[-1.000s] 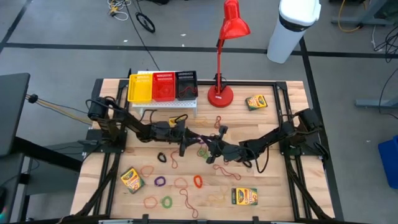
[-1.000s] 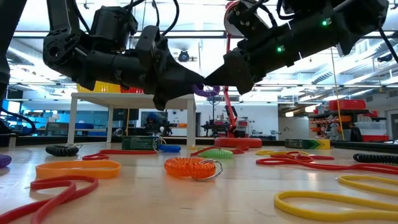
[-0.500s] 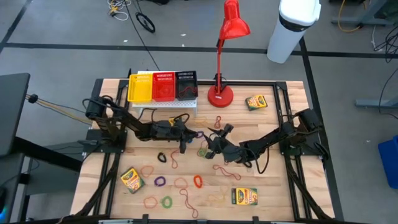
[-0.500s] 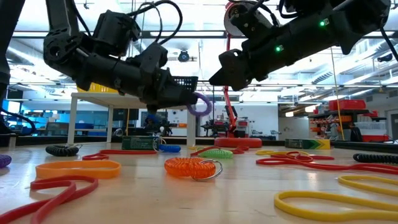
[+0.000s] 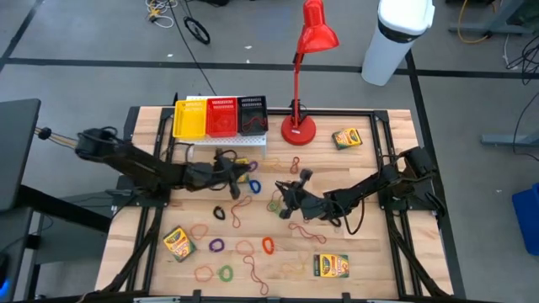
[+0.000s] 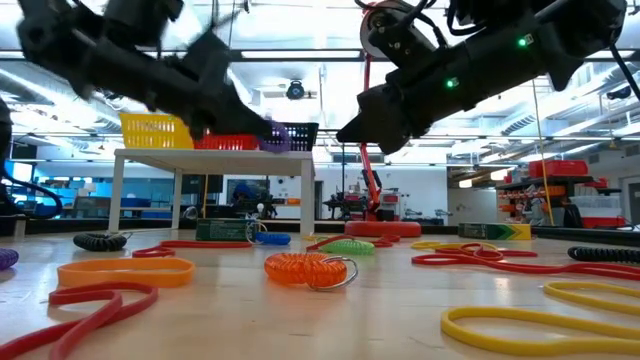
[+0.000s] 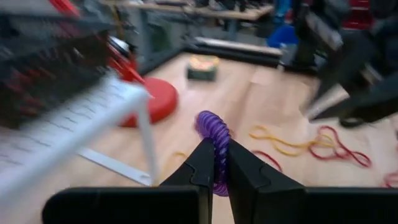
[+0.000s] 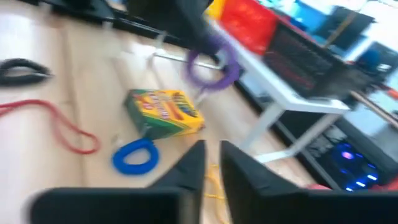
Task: Pick & Place Office Desk Supplies
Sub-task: Put the violet spring rubber band into the yellow bin on the shelf
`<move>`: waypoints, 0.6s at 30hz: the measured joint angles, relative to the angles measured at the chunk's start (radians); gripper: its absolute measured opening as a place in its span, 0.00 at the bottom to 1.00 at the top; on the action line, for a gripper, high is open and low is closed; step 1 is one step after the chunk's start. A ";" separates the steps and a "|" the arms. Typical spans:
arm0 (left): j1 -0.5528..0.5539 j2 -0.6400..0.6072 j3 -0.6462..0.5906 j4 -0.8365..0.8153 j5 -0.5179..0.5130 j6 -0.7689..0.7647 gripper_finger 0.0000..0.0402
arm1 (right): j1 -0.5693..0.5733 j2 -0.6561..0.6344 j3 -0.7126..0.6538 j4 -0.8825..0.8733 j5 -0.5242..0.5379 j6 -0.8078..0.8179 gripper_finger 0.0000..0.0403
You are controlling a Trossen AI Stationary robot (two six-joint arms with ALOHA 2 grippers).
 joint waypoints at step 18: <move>-0.090 -0.566 0.015 -0.307 -0.699 0.255 0.07 | -0.020 0.000 0.000 -0.015 -0.104 0.044 0.02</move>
